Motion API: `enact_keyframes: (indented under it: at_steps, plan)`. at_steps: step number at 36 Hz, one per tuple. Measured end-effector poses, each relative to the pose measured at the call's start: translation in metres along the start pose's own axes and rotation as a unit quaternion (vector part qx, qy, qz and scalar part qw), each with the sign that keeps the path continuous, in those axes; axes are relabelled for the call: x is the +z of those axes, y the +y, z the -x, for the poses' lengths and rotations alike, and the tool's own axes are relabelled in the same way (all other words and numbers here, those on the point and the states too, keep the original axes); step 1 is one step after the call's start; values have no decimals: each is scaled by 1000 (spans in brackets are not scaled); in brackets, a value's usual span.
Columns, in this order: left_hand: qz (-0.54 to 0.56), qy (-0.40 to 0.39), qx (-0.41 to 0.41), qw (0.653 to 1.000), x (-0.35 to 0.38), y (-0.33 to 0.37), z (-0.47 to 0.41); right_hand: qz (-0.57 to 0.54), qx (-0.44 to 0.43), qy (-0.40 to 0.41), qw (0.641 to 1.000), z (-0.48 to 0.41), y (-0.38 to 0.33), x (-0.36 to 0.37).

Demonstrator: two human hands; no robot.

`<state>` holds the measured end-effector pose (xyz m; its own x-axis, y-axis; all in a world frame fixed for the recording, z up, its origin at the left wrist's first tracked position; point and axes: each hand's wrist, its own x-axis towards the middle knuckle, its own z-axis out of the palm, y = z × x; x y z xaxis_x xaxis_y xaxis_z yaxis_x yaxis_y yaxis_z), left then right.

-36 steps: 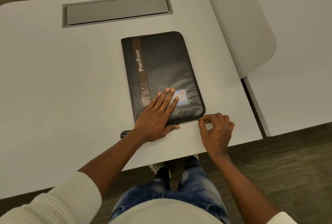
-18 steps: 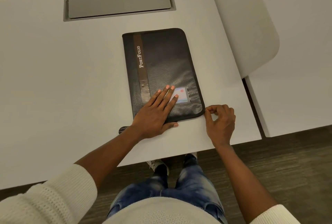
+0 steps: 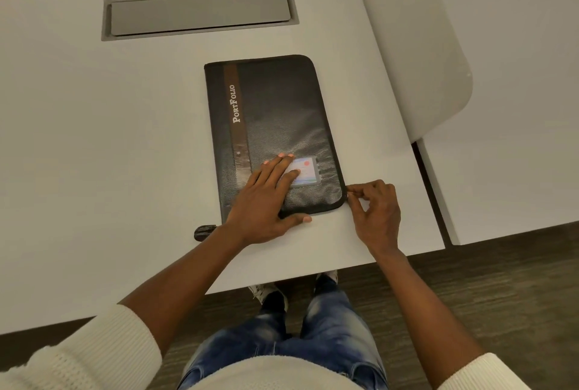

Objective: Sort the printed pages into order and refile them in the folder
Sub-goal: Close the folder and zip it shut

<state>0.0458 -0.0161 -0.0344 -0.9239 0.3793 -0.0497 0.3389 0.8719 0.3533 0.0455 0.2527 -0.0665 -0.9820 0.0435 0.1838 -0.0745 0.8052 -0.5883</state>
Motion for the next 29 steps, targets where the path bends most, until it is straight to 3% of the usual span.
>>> enact_keyframes:
  at_steps: [4,10,29]
  plan:
    - [30,66,-73,995,-2,18,-24,-3,-15,-14,1000,-5,3,-4]
    - [-25,8,-147,989,9,27,-46,2,-48,-42,998,-8,7,-10]
    - [-49,-12,-139,989,11,28,-43,8,-134,-83,987,-51,14,-11]
